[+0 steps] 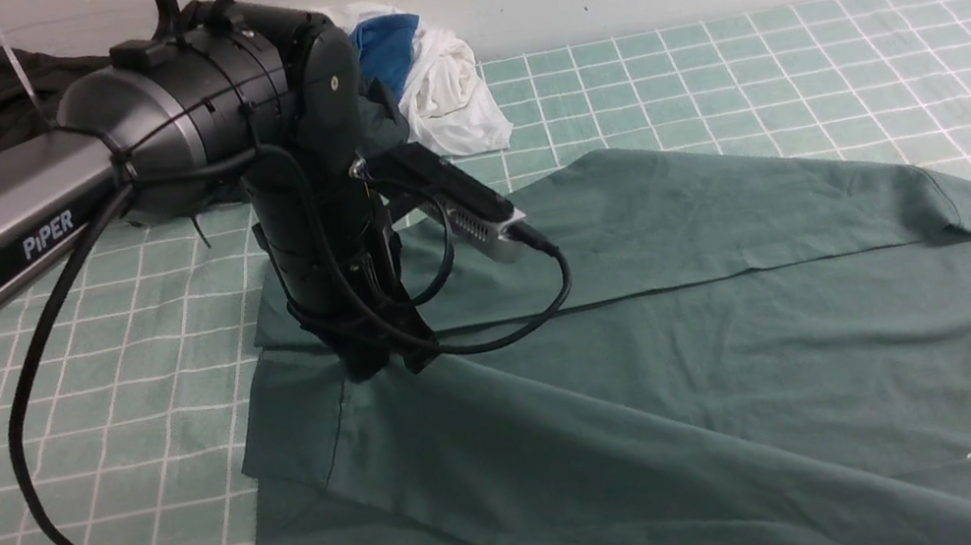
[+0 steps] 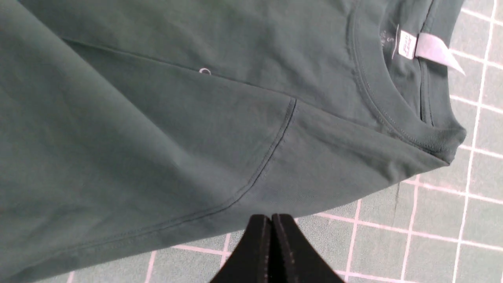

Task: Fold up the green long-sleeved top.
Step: Use the left arm to drag and place the cuff at the centered position on the left edge of the fabric

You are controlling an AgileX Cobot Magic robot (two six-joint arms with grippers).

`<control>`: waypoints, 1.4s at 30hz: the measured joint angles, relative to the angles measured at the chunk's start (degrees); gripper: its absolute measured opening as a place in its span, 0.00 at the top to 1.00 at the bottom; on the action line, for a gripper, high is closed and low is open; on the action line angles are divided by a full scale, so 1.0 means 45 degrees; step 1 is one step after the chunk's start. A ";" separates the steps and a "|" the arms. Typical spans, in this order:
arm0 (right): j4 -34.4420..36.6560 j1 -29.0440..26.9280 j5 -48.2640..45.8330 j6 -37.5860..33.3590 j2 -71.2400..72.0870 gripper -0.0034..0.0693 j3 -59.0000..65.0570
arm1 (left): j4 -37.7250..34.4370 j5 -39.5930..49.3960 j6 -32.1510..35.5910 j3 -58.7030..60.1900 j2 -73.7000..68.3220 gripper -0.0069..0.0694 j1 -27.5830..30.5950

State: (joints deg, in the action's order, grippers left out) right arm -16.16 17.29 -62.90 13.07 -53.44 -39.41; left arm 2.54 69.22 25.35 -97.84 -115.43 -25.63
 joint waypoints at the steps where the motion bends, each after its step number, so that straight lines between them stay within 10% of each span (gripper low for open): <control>1: 0.0000 -0.0332 0.0245 0.0114 -0.0508 0.97 0.0000 | 0.0000 0.0000 0.0000 -0.0046 0.0000 0.89 0.0000; 10: 0.0316 -0.3066 0.2513 0.0302 -0.3388 0.95 -0.0079 | -0.0007 0.0024 0.0000 -0.0104 -0.0404 0.89 0.0000; 26: 0.0517 -0.3985 0.6242 0.1578 -0.8130 0.47 -0.0115 | -0.0058 -0.0286 0.0000 -0.0104 -0.0790 0.89 0.0000; 42: 0.0684 -0.3985 0.5841 0.0878 -0.8368 0.95 -0.0256 | -0.0247 -0.0336 0.0000 -0.0104 -0.0790 0.89 0.0000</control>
State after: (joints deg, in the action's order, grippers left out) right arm -13.09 -0.64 -36.61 17.02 -91.10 -40.56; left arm 1.43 67.71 25.35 -98.30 -118.99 -25.63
